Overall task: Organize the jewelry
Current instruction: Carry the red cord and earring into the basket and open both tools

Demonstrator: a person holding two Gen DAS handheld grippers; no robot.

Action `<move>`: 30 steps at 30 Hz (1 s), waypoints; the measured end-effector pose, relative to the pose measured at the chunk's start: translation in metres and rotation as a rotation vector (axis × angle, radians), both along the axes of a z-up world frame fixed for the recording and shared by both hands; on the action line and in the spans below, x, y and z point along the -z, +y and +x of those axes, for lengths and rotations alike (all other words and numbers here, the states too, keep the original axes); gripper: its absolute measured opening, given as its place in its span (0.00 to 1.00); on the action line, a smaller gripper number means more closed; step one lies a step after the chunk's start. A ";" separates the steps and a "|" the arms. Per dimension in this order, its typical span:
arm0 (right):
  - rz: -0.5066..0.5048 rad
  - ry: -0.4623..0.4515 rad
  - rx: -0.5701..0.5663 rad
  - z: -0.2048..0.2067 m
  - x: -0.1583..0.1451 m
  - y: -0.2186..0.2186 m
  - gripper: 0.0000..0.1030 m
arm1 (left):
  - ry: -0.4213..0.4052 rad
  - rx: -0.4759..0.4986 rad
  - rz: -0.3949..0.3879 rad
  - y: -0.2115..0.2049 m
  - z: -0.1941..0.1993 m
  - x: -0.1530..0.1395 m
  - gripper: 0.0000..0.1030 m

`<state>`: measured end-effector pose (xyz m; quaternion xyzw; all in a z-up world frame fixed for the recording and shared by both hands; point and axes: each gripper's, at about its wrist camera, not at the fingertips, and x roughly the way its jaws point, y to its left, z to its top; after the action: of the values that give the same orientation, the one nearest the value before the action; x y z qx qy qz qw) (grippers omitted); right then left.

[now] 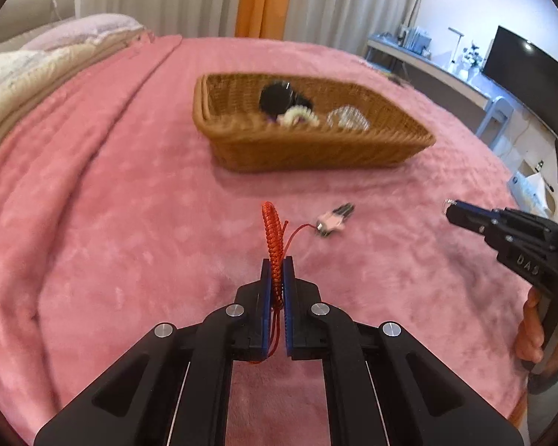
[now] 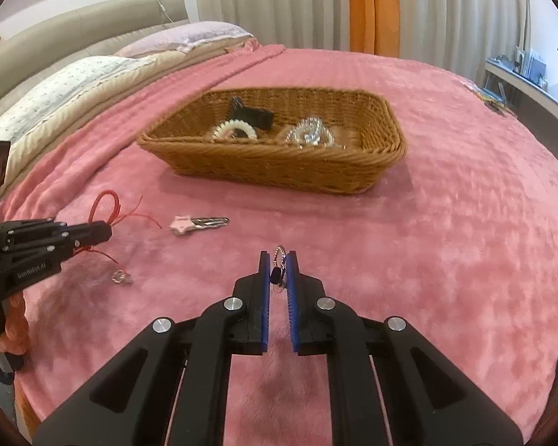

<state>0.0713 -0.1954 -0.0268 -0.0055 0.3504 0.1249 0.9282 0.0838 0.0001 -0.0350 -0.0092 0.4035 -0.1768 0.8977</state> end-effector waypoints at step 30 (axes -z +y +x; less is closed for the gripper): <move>0.109 0.064 0.039 0.185 -0.059 0.000 0.07 | -0.193 0.035 -0.050 -0.051 0.138 -0.085 0.03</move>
<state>0.2561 -0.1958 0.0324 0.0557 0.3727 0.1256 0.9177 0.2218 -0.0509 0.0495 -0.0074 0.3108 -0.2023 0.9286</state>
